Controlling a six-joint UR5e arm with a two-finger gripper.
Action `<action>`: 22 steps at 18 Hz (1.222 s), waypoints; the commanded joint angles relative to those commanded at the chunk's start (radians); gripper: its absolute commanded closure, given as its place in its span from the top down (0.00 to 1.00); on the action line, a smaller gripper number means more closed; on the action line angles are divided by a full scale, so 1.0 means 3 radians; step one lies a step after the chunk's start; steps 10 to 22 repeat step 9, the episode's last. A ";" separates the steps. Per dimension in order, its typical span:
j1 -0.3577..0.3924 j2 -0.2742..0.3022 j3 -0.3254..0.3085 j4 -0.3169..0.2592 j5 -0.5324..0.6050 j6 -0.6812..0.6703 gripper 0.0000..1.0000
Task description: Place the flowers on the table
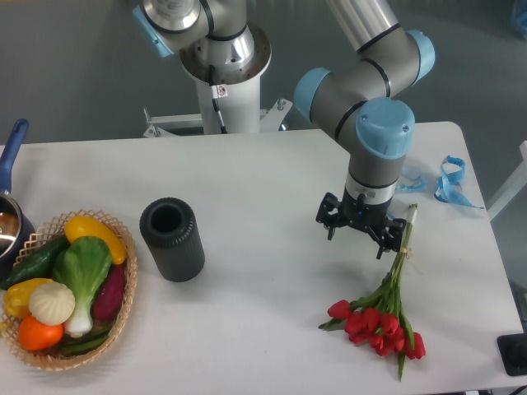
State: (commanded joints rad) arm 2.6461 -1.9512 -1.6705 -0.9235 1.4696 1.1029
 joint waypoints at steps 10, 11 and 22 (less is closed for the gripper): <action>0.0015 0.0020 -0.0036 0.0010 0.0010 0.0138 1.00; 0.0015 0.0020 -0.0036 0.0010 0.0010 0.0138 1.00; 0.0015 0.0020 -0.0036 0.0010 0.0010 0.0138 1.00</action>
